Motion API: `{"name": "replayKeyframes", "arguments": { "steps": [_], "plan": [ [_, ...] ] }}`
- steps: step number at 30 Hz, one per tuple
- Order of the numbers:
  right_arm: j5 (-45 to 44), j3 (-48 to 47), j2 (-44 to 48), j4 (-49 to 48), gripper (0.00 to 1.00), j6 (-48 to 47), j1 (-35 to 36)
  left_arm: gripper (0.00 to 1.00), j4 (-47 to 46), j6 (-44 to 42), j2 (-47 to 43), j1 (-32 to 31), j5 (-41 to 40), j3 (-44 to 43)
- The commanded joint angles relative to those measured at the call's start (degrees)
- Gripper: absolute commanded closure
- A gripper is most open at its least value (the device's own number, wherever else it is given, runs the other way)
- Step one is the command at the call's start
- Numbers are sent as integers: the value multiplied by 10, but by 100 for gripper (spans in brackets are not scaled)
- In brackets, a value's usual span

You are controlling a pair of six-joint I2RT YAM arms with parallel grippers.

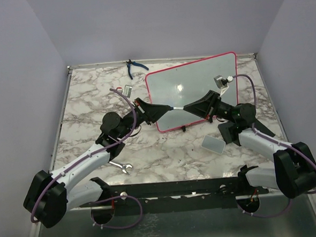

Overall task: Write a sentence on the whiteboard
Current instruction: Open the whiteboard marker at the center of the board.

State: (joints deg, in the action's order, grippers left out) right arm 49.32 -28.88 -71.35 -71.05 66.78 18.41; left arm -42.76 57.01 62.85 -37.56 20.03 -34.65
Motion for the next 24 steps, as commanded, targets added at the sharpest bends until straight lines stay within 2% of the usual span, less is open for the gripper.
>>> {"name": "replayKeyframes", "arguments": {
  "steps": [1,11,19,24],
  "plan": [
    [9,-6,3,-9,99,16,2,100,-36,2,-17,-2,7,13],
    [-16,24,43,22,99,0,0,100,-50,18,-48,22,3,25],
    [-29,27,87,94,99,-30,-7,100,-63,34,-59,43,12,35],
    [-36,38,95,85,99,-21,-10,100,-77,43,-64,52,14,43]
  ]
}}
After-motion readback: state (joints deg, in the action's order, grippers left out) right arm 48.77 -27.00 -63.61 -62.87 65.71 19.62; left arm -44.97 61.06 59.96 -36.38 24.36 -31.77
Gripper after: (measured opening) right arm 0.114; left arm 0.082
